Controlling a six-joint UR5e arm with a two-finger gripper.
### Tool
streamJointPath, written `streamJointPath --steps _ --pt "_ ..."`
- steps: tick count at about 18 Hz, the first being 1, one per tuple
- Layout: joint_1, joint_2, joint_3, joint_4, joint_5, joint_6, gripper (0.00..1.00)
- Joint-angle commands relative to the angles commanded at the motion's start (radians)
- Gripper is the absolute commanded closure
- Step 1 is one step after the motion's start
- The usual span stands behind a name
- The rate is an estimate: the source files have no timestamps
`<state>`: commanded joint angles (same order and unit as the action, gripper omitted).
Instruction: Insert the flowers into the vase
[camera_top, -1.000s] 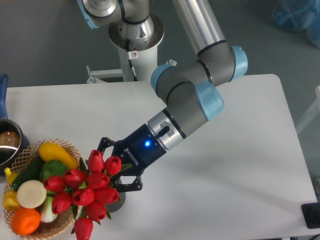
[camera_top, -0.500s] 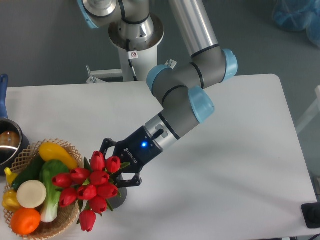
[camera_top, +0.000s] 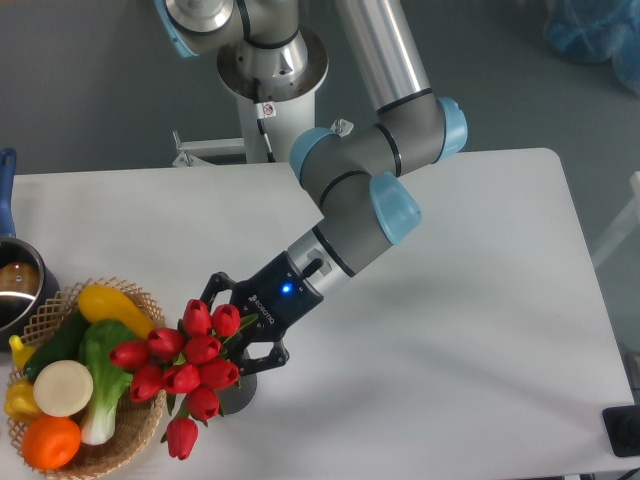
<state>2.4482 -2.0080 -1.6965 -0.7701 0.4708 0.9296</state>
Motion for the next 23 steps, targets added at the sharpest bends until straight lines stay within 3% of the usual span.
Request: streamJointPath --steps 5,12,19,23 --pt "0.046 0.043 -0.064 -0.002 0.005 0.011 0.0" --pt "0.179 0.153 -0.21 -0.003 0.003 0.181 0.0" --pt "0.324 0.227 -0.17 -0.005 0.038 0.186 0.0" --pt "0.319 0.235 -0.108 -0.005 0.344 0.253 0.0"
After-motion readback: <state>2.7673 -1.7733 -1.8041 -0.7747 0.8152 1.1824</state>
